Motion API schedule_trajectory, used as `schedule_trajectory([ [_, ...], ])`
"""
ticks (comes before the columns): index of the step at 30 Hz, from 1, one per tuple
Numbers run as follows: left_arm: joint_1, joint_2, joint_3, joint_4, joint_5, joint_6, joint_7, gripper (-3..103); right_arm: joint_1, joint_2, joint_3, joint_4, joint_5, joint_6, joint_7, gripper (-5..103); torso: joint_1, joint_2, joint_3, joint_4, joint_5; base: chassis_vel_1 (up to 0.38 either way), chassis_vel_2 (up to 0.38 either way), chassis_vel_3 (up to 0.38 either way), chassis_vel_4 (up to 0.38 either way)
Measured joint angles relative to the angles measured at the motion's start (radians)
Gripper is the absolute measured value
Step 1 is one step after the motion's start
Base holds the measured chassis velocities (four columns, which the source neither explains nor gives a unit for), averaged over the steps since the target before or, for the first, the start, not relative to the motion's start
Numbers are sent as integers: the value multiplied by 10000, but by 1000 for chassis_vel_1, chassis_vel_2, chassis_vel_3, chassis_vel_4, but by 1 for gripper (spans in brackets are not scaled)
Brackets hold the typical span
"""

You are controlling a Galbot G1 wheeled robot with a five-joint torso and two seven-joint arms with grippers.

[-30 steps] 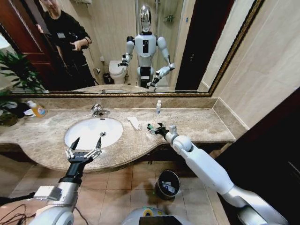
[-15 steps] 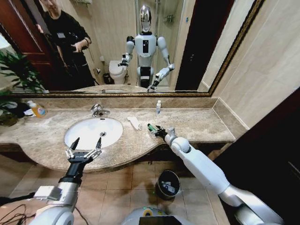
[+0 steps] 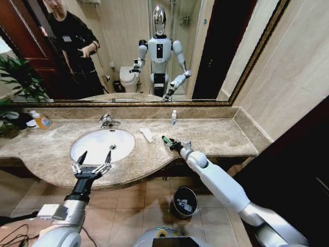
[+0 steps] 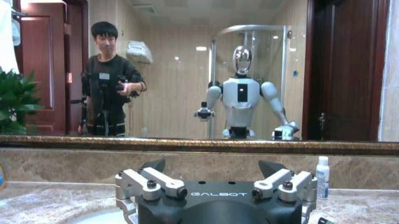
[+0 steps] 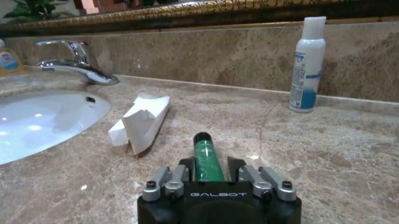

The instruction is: Pick up the trash from the sink and place it in the trash bin.

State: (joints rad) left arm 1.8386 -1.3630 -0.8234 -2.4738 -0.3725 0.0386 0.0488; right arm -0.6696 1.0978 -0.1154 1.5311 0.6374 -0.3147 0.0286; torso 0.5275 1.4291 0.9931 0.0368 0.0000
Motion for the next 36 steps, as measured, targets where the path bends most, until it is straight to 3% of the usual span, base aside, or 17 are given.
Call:
schedule_trajectory([
  [2,0,0,0,0,0,0,0,100,-6,-9,-7,0,-4,16,-12,30,0,0,0,0,0,0,0,0,0],
  [4,0,0,0,0,0,-1,0,100,-16,-14,-7,0,-5,53,-39,30,1,0,0,0,0,0,0,0,0],
  [6,0,0,0,0,0,0,0,100,-65,-14,-2,-18,11,373,-161,19,0,1,0,0,0,0,0,0,0],
  [8,0,0,0,0,0,0,0,100,-79,-13,5,-18,14,413,-181,19,0,1,0,0,0,0,0,0,0],
  [10,0,0,0,0,0,0,0,100,-154,-49,93,110,86,487,-219,12,0,1,0,0,1,0,0,0,0],
  [14,0,0,0,0,0,0,0,100,-220,-182,240,471,232,464,-150,9,0,1,0,1,0,0,0,0,0],
  [22,0,0,0,0,0,0,0,100,-1197,-1182,1333,2472,929,198,-195,9,0,1,0,1,1,0,0,0,0],
  [27,0,0,0,-1,0,0,0,100,-2631,-2093,2622,3642,1385,335,-1328,9,0,1,0,-2,3,0,0,0,0],
  [30,0,0,0,0,-1,0,0,100,-3736,-2796,3809,4250,1599,676,-2742,9,-1,2,-1,-2,2,0,0,0,0],
  [36,0,0,0,0,0,0,0,100,-4741,-3279,4799,4456,1667,1377,-3823,9,0,2,-1,0,2,0,0,0,0],
])
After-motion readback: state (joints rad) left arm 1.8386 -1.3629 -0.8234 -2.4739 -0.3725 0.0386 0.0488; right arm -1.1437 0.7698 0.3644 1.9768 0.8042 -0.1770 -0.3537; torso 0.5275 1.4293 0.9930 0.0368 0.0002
